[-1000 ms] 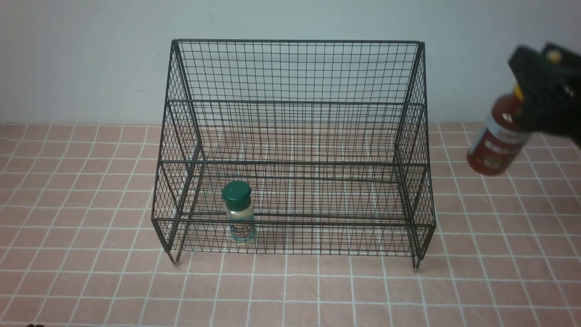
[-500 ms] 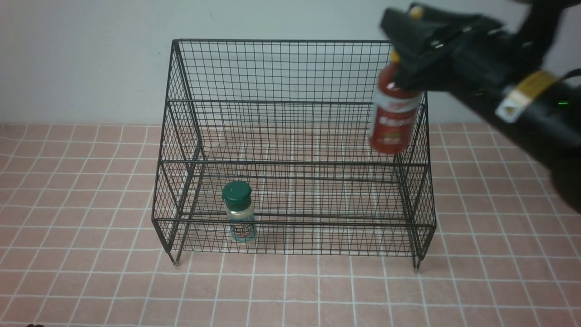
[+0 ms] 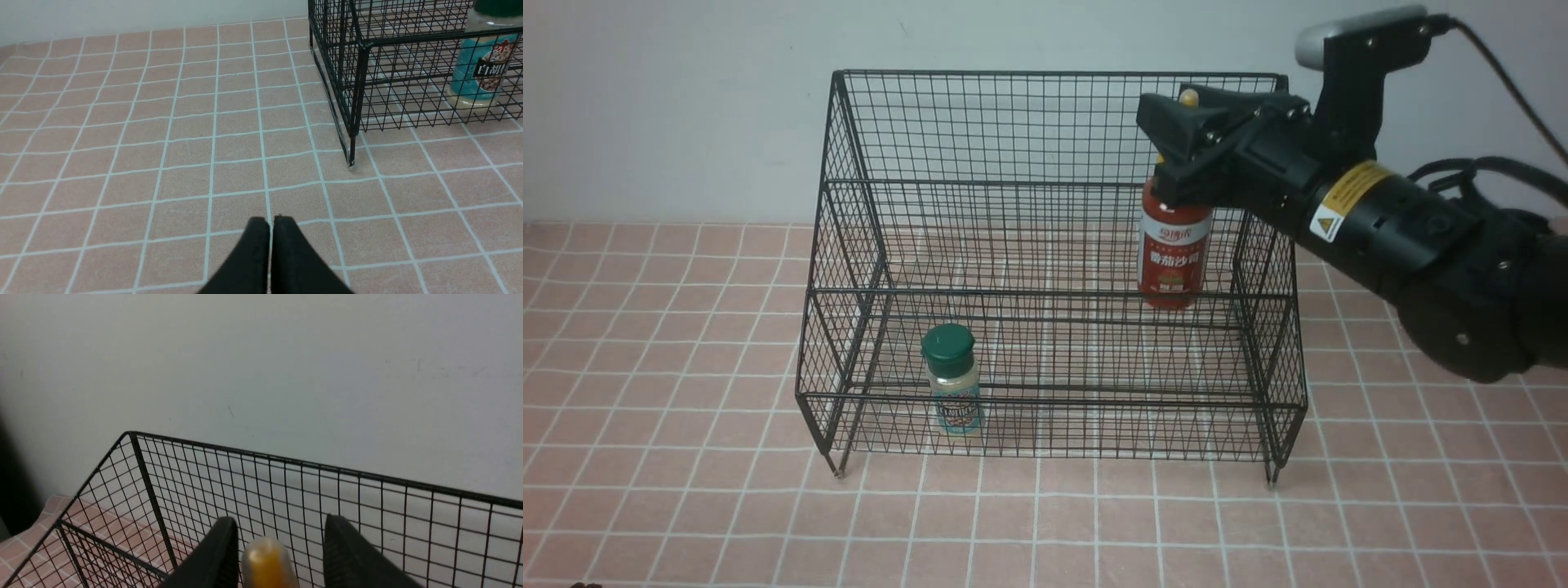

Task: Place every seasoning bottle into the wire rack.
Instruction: Use the right arm to put the condiment bottle back on the shelf

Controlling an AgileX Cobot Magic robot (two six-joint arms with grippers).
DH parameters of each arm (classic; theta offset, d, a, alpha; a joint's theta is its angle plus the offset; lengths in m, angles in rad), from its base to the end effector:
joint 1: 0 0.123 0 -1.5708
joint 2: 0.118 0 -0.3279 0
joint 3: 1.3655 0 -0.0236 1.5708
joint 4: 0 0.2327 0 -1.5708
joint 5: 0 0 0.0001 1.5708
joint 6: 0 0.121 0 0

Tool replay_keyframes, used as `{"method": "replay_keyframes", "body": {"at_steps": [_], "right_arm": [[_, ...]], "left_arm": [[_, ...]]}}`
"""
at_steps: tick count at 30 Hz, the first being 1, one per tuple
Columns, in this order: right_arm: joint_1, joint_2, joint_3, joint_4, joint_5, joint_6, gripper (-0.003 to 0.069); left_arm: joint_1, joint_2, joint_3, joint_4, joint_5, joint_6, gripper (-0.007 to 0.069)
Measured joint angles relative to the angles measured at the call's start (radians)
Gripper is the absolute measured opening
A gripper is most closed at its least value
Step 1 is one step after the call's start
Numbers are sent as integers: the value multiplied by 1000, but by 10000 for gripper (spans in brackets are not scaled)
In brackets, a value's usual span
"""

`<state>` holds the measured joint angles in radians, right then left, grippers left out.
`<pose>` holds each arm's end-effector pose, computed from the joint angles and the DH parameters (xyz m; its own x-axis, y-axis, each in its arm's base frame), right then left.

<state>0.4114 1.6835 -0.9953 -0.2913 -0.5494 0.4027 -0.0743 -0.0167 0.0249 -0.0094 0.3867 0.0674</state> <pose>0.3590 0.1764 0.3216 -0.1446 0.1006 -0.9844 -0.5165 0.8408 0.1618 0.0191 -0.0019 0.1613 -0.2969 0.0809 -0.9515 0.0952 0.9939 0.0548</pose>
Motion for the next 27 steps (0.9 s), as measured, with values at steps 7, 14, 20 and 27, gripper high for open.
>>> {"method": "replay_keyframes", "body": {"at_steps": [7, 14, 20, 27], "right_arm": [[0, 54, 0, 3, 4, 32, 256], [0, 81, -1, 3, 63, 35, 256], [0, 83, -3, 2, 64, 32, 256], [0, 83, -5, 2, 72, 32, 256]], "left_arm": [[0, 0, 0, 0, 0, 0, -7], [0, 0, 0, 0, 0, 0, -7], [0, 0, 0, 0, 0, 0, -7], [0, 0, 0, 0, 0, 0, -7]]}}
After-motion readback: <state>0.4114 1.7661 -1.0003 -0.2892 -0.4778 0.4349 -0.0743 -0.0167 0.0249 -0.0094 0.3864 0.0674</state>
